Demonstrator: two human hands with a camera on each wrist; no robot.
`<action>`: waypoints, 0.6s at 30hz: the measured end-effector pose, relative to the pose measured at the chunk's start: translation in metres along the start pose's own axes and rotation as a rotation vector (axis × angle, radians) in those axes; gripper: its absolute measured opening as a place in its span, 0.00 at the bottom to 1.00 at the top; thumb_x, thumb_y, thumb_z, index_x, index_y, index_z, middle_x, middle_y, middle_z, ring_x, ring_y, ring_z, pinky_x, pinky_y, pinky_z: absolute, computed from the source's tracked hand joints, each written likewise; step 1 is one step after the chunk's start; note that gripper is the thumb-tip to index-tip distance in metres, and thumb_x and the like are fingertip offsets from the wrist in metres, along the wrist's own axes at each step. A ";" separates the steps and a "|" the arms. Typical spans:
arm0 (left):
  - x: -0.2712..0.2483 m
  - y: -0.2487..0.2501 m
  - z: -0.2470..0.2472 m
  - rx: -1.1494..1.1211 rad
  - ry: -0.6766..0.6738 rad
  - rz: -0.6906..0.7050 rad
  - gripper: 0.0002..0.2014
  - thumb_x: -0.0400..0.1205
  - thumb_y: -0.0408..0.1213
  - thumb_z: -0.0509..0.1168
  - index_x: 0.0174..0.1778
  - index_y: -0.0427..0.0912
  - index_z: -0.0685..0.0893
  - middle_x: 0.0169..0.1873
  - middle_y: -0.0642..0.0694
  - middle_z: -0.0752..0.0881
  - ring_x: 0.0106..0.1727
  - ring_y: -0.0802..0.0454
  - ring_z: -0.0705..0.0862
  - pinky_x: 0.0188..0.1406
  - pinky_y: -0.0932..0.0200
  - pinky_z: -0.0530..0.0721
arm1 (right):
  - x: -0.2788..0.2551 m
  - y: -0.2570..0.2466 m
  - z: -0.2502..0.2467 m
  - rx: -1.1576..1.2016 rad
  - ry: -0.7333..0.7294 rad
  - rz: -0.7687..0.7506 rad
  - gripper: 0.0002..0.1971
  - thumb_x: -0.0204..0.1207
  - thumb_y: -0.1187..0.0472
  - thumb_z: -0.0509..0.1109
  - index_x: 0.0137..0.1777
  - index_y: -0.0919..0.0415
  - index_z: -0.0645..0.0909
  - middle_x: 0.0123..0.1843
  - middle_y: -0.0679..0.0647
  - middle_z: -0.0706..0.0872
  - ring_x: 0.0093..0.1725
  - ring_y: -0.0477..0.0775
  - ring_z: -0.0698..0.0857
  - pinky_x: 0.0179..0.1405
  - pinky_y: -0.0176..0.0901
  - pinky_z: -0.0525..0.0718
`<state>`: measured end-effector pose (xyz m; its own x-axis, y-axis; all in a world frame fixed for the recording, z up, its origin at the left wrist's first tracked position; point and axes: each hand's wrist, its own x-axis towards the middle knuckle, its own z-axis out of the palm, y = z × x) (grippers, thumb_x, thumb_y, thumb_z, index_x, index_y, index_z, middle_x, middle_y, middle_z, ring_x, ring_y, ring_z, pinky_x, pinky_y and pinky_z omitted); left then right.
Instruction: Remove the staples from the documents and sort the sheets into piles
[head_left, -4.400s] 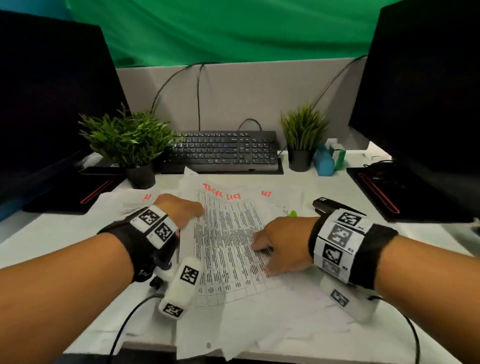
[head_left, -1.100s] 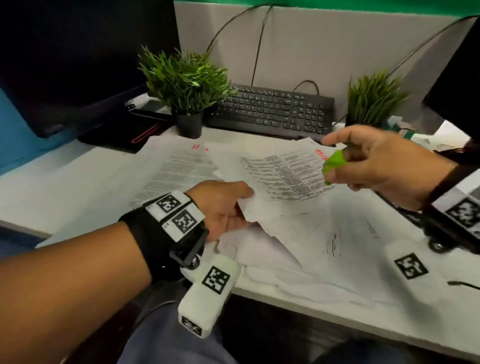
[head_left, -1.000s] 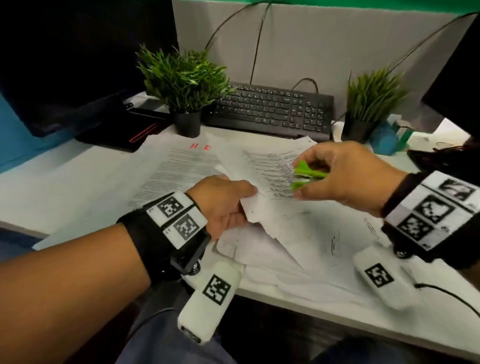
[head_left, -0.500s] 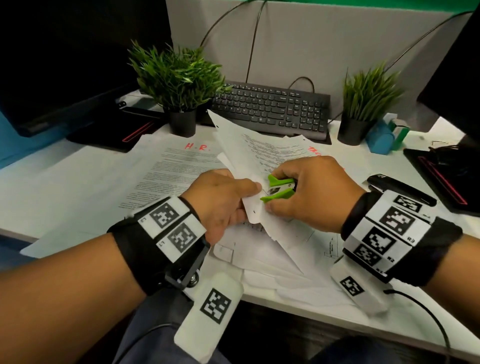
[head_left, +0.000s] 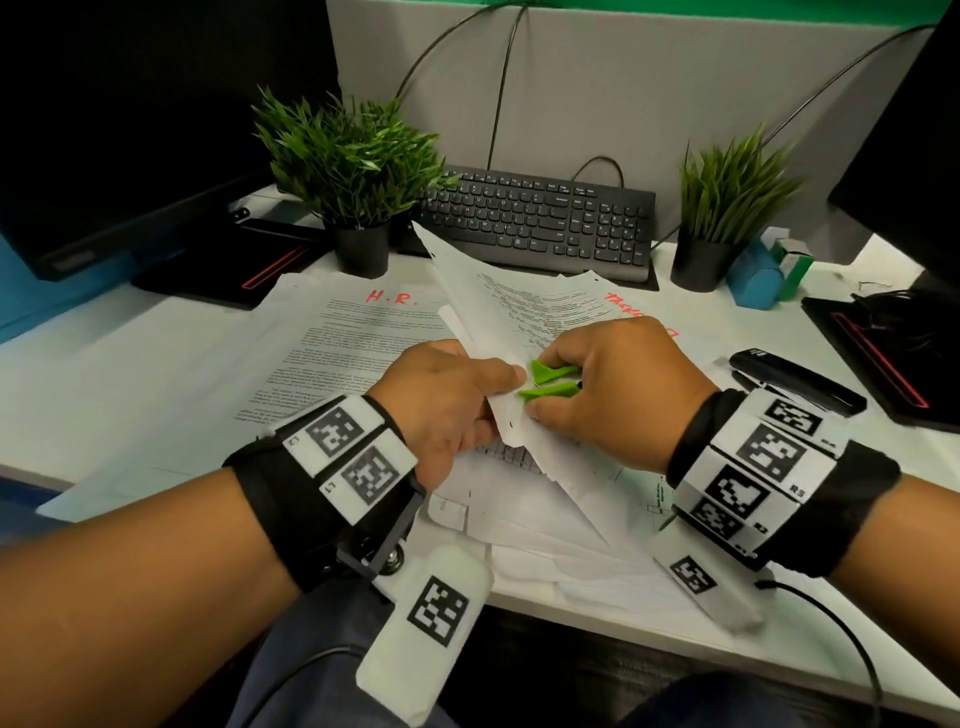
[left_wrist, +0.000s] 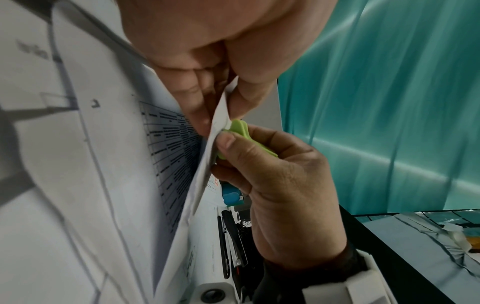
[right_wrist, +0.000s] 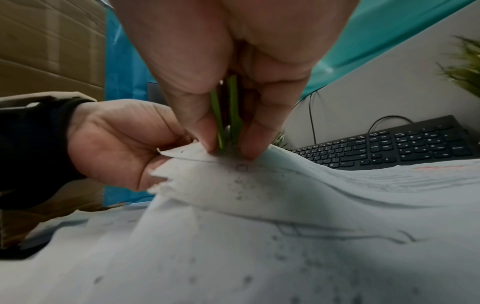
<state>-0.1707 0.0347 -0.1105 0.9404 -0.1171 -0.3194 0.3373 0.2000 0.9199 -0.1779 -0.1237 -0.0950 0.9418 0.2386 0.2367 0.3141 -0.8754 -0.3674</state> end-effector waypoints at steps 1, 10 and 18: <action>0.001 -0.001 0.000 0.006 0.005 0.002 0.17 0.81 0.22 0.70 0.67 0.28 0.83 0.56 0.30 0.92 0.48 0.37 0.93 0.35 0.52 0.94 | 0.000 0.000 0.000 0.000 -0.001 -0.001 0.12 0.70 0.51 0.80 0.52 0.51 0.90 0.41 0.48 0.90 0.40 0.47 0.83 0.38 0.36 0.75; 0.019 0.002 -0.010 0.066 0.077 -0.021 0.19 0.80 0.25 0.71 0.67 0.28 0.82 0.54 0.32 0.92 0.52 0.33 0.93 0.56 0.31 0.90 | 0.010 0.034 -0.033 0.109 -0.112 0.274 0.19 0.61 0.48 0.85 0.49 0.55 0.90 0.47 0.52 0.90 0.48 0.57 0.87 0.54 0.54 0.88; 0.016 0.014 -0.012 0.125 0.098 0.070 0.15 0.79 0.23 0.71 0.62 0.27 0.83 0.54 0.29 0.92 0.52 0.32 0.93 0.52 0.33 0.91 | 0.011 0.044 -0.047 -0.383 -0.276 0.333 0.30 0.71 0.40 0.77 0.71 0.50 0.79 0.67 0.48 0.84 0.65 0.52 0.80 0.63 0.46 0.80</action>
<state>-0.1503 0.0474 -0.1058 0.9631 -0.0108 -0.2689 0.2688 0.0806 0.9598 -0.1590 -0.1791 -0.0664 0.9950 -0.0201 -0.0983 -0.0219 -0.9996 -0.0177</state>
